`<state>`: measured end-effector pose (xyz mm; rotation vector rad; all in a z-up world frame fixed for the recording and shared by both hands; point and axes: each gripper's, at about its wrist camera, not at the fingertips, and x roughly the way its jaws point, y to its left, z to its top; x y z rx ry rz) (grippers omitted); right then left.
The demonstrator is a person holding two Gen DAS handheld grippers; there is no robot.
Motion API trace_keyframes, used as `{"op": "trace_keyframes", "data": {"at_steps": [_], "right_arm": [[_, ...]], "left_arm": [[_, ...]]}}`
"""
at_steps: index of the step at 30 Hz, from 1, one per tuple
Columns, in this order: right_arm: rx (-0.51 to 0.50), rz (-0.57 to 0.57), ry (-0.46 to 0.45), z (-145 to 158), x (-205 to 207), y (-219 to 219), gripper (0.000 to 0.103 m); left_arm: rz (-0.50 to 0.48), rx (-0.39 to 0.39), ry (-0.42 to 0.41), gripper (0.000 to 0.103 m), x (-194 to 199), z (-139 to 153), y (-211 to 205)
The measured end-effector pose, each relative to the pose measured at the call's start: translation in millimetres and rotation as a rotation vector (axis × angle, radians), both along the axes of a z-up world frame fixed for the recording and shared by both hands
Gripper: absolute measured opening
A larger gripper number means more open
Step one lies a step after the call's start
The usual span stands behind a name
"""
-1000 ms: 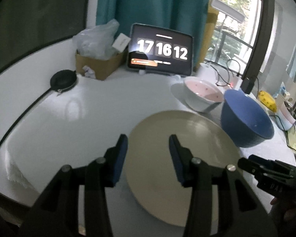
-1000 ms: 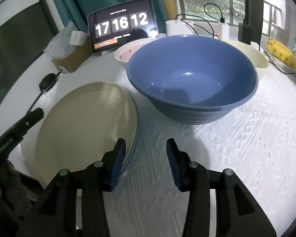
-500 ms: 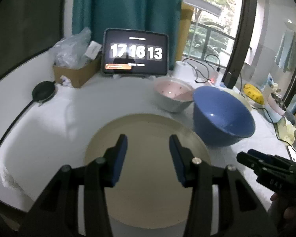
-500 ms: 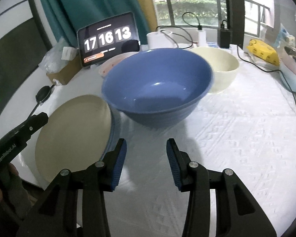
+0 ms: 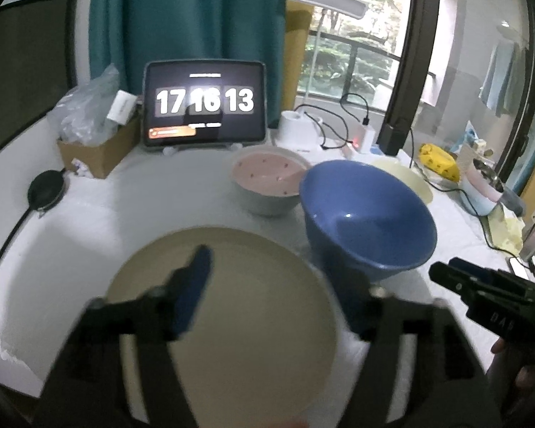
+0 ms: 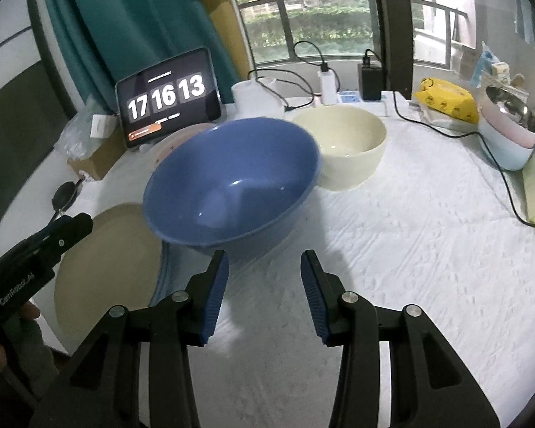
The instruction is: Organize plates and bowls
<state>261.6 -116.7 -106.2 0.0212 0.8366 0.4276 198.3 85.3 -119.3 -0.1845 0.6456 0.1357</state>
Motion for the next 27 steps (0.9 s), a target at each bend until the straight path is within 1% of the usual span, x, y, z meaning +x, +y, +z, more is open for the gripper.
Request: {"op": "trace_keyframes", "data": {"at_steps": [9,17,23,27], "right_arm": [[-0.001,-0.034,-0.017,8,19,-8,0.044],[0.010,-0.057,-0.014,8,40,-12,0.044],[0.009,-0.053,0.010,1,57,-8,0.044],[0.004,-0.048,0.025,-7,66,-5,0.044]], "left_arm": [[-0.042,-0.003,-0.006,0.073,26,5,-6],[-0.080,-0.021,0.017,0.073,56,0,-8],[-0.094,0.005,0.044,0.073,75,-9,-12],[-0.094,0.036,0.058,0.072,85,-15,-14]]}}
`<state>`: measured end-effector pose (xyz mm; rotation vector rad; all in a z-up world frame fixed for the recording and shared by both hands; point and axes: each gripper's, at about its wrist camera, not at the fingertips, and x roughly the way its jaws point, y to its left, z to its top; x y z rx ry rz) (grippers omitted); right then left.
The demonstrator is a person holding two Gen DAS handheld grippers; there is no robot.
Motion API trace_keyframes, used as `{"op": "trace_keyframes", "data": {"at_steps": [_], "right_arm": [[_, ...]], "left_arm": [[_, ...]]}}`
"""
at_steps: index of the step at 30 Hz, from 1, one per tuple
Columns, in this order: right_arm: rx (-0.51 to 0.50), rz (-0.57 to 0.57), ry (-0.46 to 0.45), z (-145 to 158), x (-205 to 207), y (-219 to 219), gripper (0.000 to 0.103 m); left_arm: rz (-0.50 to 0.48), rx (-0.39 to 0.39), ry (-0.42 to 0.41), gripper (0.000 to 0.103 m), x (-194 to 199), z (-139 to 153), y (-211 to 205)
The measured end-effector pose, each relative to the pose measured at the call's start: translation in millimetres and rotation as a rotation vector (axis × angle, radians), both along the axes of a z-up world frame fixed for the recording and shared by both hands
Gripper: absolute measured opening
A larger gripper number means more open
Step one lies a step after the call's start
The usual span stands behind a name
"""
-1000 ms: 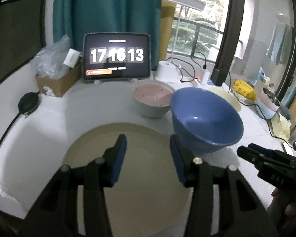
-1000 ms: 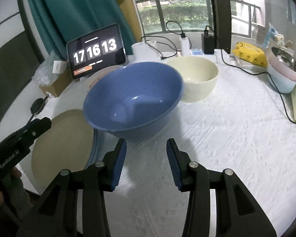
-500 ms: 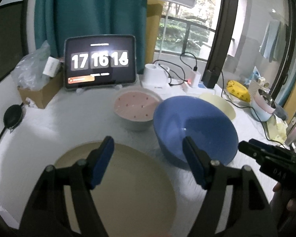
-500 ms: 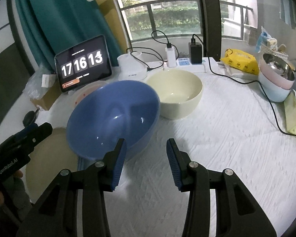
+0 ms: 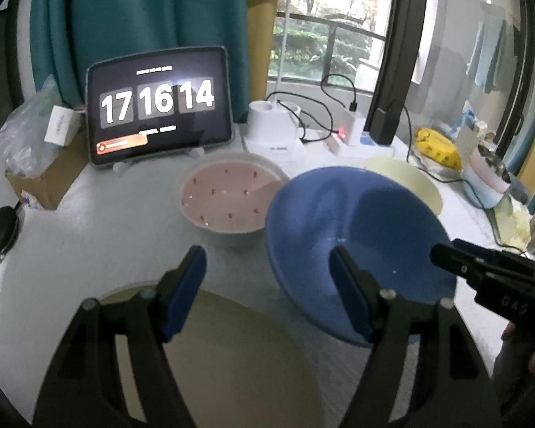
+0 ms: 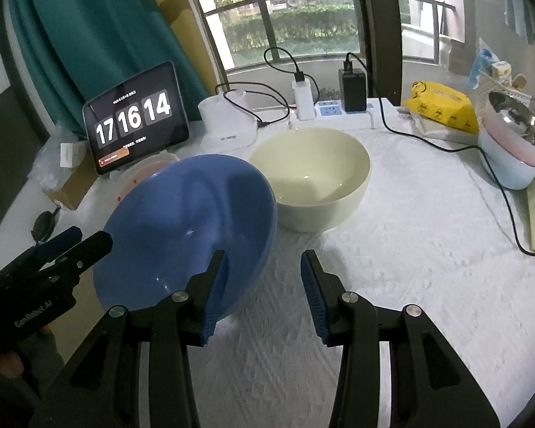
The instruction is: Organize plates and bowls
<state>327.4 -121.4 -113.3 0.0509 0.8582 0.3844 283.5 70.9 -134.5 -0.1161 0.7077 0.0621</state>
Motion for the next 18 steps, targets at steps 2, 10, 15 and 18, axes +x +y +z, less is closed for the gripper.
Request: {"op": "trace_keyframes", "data": {"at_steps": [2,10,15,18], "right_arm": [[0.000,0.003,0.006,-4,5,2,0.044],[-0.002,0.010,0.021,-14,16,5,0.043],[0.002,0.022,0.023,-17,19,8,0.034],[0.002,0.041,0.028,-20,18,12,0.021]], "left_arm": [[0.004,0.004,0.006,0.072,5,-3,2],[-0.012,0.001,0.061,0.044,20,-15,1],[-0.042,-0.002,0.089,0.032,24,-20,-5],[-0.065,0.001,0.096,0.023,23,-22,-12]]}}
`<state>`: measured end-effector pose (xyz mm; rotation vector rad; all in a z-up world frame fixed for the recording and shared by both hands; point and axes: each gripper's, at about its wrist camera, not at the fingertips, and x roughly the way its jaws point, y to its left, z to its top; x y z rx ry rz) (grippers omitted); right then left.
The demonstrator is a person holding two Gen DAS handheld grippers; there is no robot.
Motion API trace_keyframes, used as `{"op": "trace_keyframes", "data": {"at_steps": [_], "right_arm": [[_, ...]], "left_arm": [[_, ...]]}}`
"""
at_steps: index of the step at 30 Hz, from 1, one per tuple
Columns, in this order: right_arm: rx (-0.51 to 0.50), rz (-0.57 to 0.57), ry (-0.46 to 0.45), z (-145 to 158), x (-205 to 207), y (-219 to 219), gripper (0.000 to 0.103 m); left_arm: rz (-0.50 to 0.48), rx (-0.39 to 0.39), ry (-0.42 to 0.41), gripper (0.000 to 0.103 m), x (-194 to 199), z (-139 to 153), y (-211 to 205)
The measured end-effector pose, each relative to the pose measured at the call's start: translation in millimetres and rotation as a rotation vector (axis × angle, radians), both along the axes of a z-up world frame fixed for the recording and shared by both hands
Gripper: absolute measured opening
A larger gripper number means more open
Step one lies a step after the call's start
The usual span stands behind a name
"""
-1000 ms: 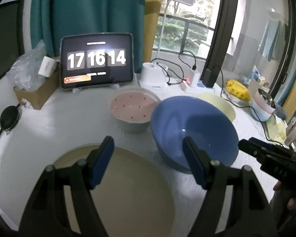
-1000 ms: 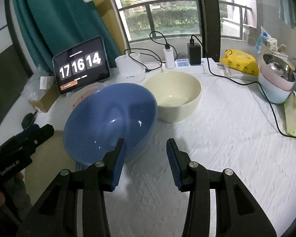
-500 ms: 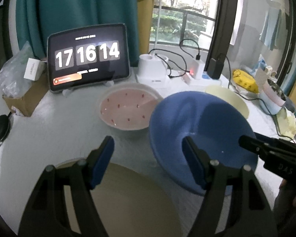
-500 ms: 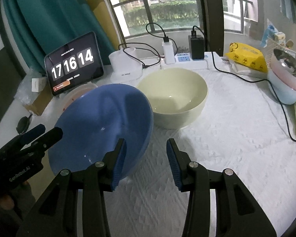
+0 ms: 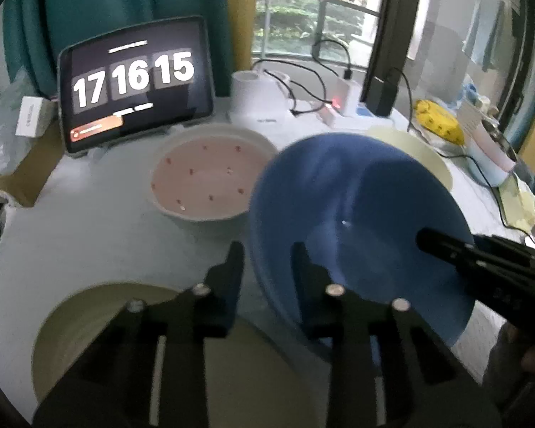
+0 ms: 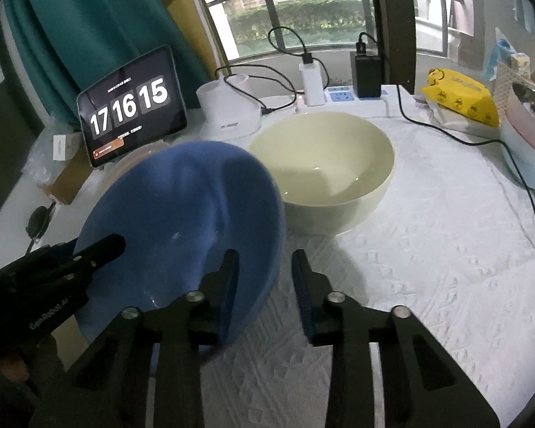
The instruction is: Organize plates and bowls
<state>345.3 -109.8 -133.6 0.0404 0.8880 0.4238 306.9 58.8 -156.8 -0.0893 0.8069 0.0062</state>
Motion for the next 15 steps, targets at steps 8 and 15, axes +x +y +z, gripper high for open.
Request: {"op": "trace_keyframes", "data": {"at_steps": [8,15], "right_arm": [[-0.011,-0.001,-0.019,3,-8,-4,0.016],[-0.005,-0.009,-0.042,11,-17,-10,0.016]], "left_arm": [[-0.022,0.027,-0.013,0.016,-7,3,-13],[-0.028,0.032,-0.036,0.016,-17,12,-18]]}}
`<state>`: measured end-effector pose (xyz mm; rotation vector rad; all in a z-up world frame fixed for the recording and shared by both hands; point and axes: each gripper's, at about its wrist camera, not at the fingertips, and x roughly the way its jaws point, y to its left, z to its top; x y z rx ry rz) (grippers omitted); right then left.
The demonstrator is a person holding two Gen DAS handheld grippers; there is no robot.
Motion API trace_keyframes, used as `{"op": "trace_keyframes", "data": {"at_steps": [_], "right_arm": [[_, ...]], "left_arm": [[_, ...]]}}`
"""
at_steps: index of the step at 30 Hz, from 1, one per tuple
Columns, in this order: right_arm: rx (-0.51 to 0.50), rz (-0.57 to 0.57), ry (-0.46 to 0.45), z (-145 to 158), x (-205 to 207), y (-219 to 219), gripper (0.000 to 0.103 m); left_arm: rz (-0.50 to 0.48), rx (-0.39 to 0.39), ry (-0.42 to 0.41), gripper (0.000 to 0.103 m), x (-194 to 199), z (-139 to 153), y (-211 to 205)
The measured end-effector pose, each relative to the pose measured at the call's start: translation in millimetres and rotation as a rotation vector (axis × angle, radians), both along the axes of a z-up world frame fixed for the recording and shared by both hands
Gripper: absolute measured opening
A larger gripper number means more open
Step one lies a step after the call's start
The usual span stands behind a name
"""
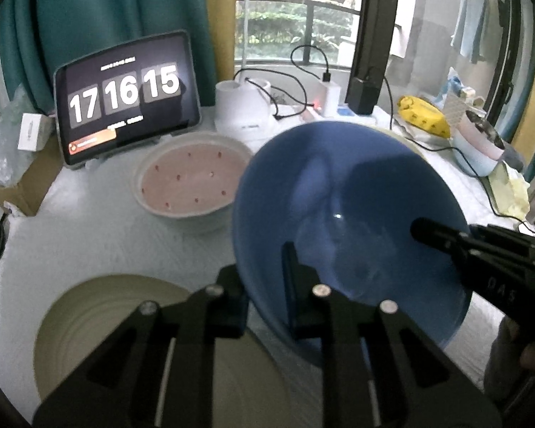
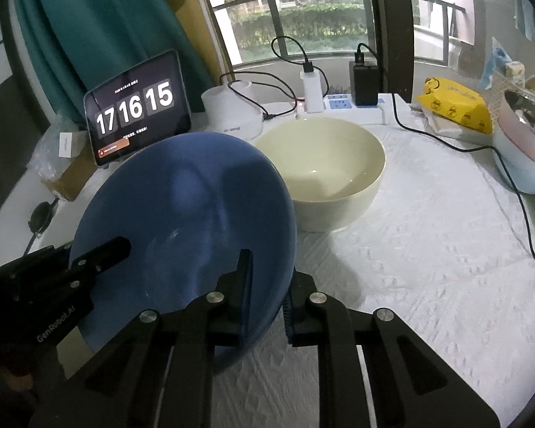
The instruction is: Organize plates and bowls
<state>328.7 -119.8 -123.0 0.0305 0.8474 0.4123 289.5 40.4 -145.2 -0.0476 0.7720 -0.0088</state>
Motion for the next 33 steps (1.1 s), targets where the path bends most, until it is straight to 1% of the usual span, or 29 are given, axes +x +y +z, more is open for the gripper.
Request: {"op": "trace_keyframes", "data": {"at_steps": [19,29,33], "right_arm": [[0.002,-0.048,-0.035,16,-45,-30,0.016],[0.002,-0.081,-0.032,17,-73,-51,0.016],[0.003,-0.092,-0.026,15,-83,-59,0.016]], "left_arm": [[-0.054,-0.018,-0.044,0.017,-42,16,-30],[-0.084,-0.026,-0.045,0.017,-67,14,-50],[-0.096,-0.031,-0.033,0.017,-74,10,-57]]}}
